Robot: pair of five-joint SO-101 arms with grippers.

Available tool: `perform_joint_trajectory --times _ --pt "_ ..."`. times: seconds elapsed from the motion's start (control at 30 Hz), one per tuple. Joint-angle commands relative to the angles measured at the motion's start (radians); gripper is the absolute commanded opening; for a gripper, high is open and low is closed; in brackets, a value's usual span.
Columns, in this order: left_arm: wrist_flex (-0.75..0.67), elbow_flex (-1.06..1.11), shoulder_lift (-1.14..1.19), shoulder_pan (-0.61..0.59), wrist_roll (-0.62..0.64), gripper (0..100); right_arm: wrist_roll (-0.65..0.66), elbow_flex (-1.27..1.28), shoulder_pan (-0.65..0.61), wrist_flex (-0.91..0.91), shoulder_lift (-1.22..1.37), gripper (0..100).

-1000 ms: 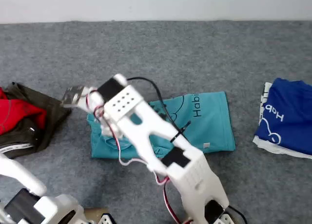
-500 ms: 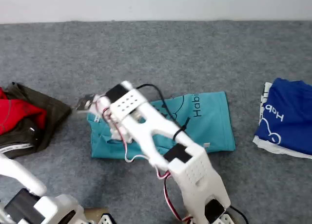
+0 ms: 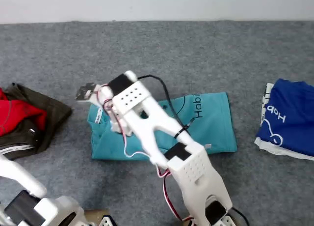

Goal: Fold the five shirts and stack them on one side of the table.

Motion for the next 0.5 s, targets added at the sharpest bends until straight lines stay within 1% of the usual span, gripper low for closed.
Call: perform_joint_trajectory --times 0.0,0.1,0.2,0.37,0.47 --pt "0.005 -0.045 -0.048 0.005 -0.009 2 -0.052 -0.04 -0.021 0.047 -0.076 0.9" --pt "0.005 -0.045 -0.048 0.005 -0.011 2 -0.06 0.058 -0.015 0.047 -0.096 0.9" --pt "0.005 -0.045 -0.048 0.005 -0.011 2 -0.057 0.181 0.021 0.044 -0.119 0.9" --pt "0.005 -0.045 -0.048 0.005 -0.011 2 -0.057 0.218 0.122 0.035 -0.094 0.9" --pt "0.005 -0.044 -0.048 0.017 -0.011 2 -0.055 0.219 0.171 -0.01 -0.031 0.9"
